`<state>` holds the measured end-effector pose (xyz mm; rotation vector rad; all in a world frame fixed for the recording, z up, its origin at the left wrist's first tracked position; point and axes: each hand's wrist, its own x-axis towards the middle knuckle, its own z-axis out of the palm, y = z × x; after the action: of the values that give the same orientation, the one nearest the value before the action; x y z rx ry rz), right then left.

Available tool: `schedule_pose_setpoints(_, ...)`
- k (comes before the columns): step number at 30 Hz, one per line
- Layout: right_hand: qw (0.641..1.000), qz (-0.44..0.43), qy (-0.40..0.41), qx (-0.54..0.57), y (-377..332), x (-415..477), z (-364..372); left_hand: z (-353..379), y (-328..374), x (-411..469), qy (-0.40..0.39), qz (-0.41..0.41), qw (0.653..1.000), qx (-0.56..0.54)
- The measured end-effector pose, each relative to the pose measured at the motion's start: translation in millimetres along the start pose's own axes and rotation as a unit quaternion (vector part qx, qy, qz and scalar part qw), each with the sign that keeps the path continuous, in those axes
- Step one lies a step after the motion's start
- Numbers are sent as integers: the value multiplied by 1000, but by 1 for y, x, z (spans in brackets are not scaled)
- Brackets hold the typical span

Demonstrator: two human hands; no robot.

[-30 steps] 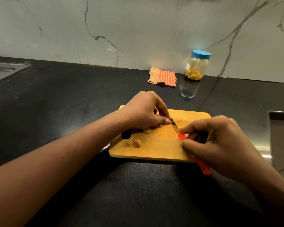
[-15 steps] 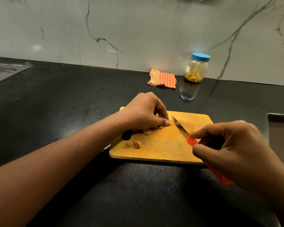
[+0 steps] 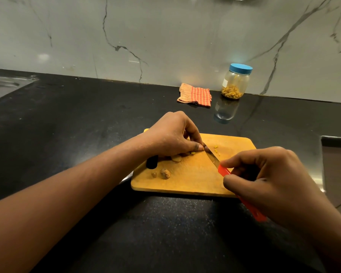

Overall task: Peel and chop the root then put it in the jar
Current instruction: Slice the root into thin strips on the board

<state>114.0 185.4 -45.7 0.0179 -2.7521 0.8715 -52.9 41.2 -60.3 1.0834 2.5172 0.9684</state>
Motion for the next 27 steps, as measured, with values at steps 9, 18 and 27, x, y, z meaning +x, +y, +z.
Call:
schedule_pose_setpoints(9, 1000, -7, -13, -24, -1, 5, 3, 0, -1, 0, 6, 3, 1000, -5)
schedule_pose_setpoints(18, 999, -16, -9, -50, -3, 6, 4, 1, -1, 0, 9, 1, 1000, 1)
schedule_pose_setpoints(27, 999, 4, -2, -33, -6, -10, -18, -4, -2, -3, 19, -14, 999, -24)
